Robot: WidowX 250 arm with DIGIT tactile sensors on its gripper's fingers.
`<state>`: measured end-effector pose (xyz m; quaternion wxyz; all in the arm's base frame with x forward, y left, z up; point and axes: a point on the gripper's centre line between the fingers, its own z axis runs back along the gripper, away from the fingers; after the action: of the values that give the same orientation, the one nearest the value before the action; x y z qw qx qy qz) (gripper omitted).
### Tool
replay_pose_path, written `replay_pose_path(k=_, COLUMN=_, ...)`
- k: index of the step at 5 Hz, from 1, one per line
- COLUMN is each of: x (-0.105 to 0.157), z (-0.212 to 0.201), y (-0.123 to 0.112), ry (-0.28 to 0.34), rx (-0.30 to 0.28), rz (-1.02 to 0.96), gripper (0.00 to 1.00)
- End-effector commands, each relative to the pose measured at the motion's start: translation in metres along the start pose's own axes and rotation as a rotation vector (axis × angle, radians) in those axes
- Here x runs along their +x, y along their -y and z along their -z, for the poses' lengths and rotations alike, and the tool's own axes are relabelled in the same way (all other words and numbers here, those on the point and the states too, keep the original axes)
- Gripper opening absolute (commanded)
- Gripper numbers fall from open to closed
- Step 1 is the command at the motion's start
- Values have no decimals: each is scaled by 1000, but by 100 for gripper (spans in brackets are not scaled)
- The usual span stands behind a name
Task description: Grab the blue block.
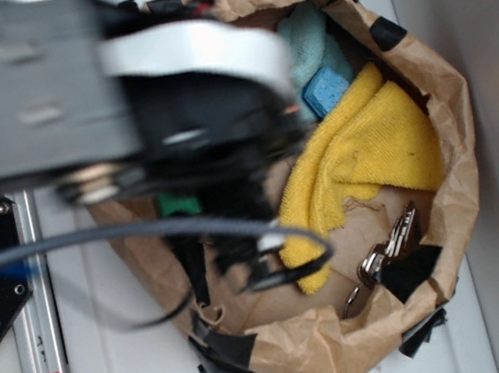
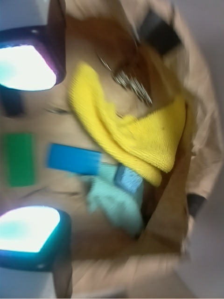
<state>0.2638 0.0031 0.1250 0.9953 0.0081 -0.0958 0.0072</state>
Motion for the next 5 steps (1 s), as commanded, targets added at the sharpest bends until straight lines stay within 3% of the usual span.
replay_pose_path(k=1, x=-20, z=53, y=-26, ry=-45, rx=-37, rz=-113, gripper=100)
replay_pose_path(k=2, x=-19, z=74, y=-6, ry=-53, rx=-59, rz=-103, gripper=100)
replay_pose_path(k=3, x=-10, z=97, y=9, ry=-77, rx=-29, rz=-67, gripper=100)
replay_pose_path(k=4, x=0, z=122, y=4, ry=-101, rx=23, rz=-74, gripper=51)
replay_pose_path(k=5, x=1, z=118, y=-2, ry=-103, rx=36, rz=-75, gripper=0)
